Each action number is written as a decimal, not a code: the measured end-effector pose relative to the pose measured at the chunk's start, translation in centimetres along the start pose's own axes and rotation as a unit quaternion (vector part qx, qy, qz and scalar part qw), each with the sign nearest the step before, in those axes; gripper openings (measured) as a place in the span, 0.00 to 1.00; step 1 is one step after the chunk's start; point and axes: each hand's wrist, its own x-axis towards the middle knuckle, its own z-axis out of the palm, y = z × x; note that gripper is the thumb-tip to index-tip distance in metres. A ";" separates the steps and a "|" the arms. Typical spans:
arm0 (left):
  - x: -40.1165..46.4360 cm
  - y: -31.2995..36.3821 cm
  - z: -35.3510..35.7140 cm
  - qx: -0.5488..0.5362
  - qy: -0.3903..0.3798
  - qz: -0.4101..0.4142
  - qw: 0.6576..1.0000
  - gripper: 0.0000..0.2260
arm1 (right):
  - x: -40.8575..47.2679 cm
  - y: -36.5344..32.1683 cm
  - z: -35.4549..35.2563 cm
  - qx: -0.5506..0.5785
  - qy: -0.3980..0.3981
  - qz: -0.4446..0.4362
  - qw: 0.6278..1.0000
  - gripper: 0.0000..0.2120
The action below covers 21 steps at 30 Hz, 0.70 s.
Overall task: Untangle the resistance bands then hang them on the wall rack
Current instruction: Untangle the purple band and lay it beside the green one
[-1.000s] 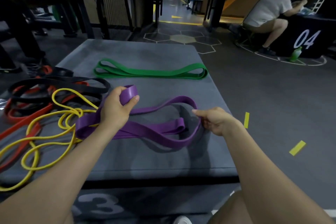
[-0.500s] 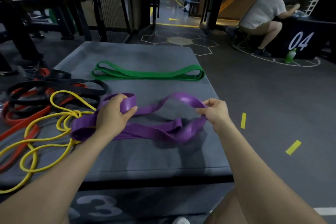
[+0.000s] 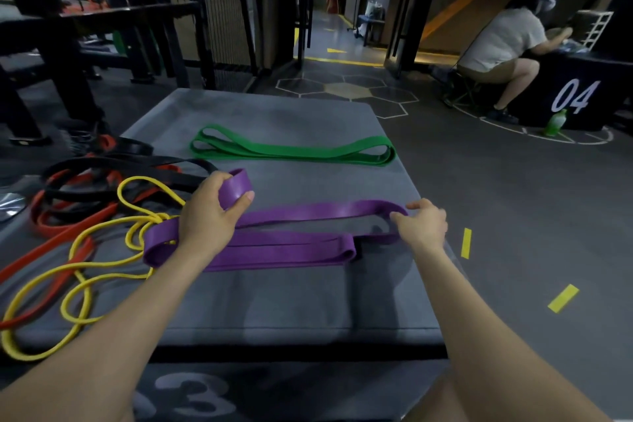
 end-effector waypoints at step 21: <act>3.7 8.8 -14.3 -0.307 -0.052 0.018 0.950 0.03 | -13.3 -21.8 2.6 0.030 -0.160 -0.530 0.832 0.22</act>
